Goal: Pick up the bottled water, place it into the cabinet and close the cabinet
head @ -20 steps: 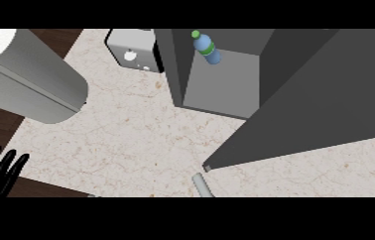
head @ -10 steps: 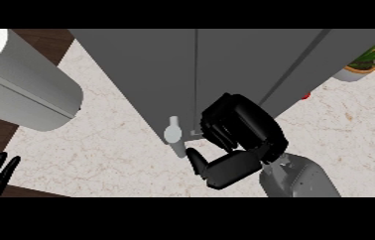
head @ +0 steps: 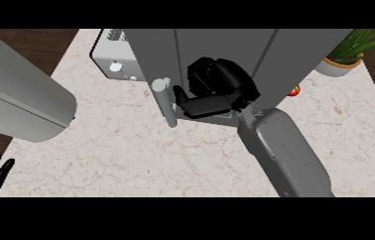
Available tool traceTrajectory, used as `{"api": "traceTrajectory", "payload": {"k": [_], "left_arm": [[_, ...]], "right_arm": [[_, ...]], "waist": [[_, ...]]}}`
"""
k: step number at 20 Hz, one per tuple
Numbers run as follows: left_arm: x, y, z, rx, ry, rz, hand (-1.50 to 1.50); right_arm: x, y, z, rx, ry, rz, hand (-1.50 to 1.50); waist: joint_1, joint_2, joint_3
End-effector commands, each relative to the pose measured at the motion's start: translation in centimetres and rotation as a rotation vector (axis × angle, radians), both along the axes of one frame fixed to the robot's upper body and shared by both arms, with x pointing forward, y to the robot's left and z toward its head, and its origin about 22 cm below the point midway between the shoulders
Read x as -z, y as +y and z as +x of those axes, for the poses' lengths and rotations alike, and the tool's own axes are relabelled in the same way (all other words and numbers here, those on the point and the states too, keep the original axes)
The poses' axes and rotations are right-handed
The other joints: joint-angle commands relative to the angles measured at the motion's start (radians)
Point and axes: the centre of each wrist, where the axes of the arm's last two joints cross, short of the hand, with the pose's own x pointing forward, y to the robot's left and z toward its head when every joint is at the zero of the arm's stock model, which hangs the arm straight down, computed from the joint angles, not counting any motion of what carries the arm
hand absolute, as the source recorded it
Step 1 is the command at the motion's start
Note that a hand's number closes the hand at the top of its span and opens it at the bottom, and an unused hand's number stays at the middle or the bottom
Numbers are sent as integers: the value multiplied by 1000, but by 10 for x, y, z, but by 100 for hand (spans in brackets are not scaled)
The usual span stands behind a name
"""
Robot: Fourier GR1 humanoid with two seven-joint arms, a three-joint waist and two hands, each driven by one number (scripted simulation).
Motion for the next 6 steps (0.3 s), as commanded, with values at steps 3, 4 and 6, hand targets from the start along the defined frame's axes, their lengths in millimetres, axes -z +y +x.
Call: {"api": "traceTrajectory", "payload": {"k": [3,4,6], "left_arm": [[1,-4,0,44,-31,-45,-150],[-1,5,3,29,-38,-34,-150],[-1,0,-6,34,-27,-29,-150]], "right_arm": [[-3,-2,47,145,-15,-16,150],[-8,9,46,135,-21,-20,150],[-9,-8,53,149,-18,-20,150]], "waist": [[3,33,-7],[-8,28,-8],[6,27,-6]]}}
